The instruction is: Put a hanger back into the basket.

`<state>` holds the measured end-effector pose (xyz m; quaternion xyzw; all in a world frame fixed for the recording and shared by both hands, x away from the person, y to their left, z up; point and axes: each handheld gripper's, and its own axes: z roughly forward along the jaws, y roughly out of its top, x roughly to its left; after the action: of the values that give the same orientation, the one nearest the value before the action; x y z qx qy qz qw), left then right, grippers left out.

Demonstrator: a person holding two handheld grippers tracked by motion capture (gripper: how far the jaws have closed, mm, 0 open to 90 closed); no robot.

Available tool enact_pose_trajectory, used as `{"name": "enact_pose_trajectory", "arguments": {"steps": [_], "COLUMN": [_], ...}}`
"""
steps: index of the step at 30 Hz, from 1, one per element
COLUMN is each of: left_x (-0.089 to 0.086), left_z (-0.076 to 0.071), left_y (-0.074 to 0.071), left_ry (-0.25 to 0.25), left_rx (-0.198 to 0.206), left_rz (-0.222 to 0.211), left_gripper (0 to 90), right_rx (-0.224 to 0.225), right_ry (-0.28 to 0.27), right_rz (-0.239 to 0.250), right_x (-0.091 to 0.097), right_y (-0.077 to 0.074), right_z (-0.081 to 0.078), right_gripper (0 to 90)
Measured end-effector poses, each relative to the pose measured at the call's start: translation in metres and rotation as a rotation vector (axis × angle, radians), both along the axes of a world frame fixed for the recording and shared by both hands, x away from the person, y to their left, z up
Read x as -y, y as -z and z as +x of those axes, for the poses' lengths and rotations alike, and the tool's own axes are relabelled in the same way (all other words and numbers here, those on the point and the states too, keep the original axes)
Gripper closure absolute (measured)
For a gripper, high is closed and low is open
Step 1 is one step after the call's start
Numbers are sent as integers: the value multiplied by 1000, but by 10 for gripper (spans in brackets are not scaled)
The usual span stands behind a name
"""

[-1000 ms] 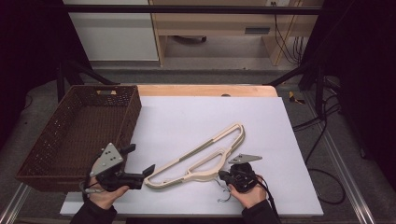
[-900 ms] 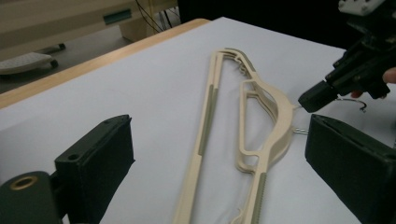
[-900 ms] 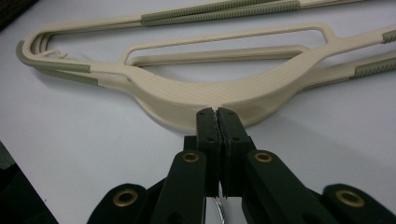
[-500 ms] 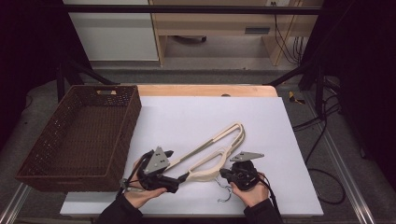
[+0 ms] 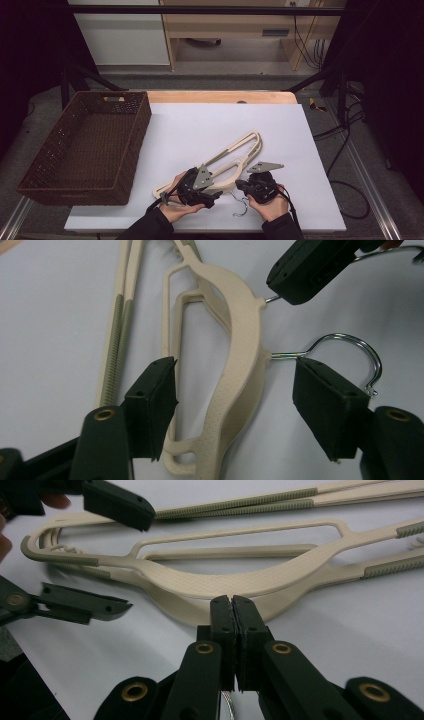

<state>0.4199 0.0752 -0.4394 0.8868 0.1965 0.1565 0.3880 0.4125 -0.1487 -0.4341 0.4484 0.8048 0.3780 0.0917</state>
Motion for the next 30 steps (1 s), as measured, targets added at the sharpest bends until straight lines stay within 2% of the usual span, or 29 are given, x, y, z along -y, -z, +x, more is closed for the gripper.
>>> {"name": "enact_pose_trajectory", "arguments": {"steps": [2,4,6,11,16,21,23,24,25,30], "left_x": [3,6,9,18,23,23,24,24,24,24], "left_z": [1,1,1,-2,-1,1,0,0,0,-1], "left_y": [3,5,7,14,19,18,17,16,16,15], "left_ry": [0,5,7,15,-5,-12,-11,-9,-9,9], "left_rx": [-5,-4,6,46,76,73,77,82,83,87], "left_rz": [6,18,39,83,133,128,146,152,154,175], "left_gripper": [376,388,408,491,541,653,688,691,694,706], "right_rx": [18,15,9,24,12,3,18,27,14,15], "right_ry": [-12,-10,1,-13,-7,-7,-26,-32,-20,-19], "right_rz": [4,-2,-2,0,-2,0,-13,-15,-13,3], "right_x": [0,0,-1,-1,-1,-2,-1,-1,-3,-4], "right_y": [0,-1,-3,-3,-5,-6,-4,-4,-5,-4], "right_z": [1,1,0,1,-1,-1,-1,0,-1,-2], "right_gripper": [889,889,889,889,889,888,887,886,886,884]}}
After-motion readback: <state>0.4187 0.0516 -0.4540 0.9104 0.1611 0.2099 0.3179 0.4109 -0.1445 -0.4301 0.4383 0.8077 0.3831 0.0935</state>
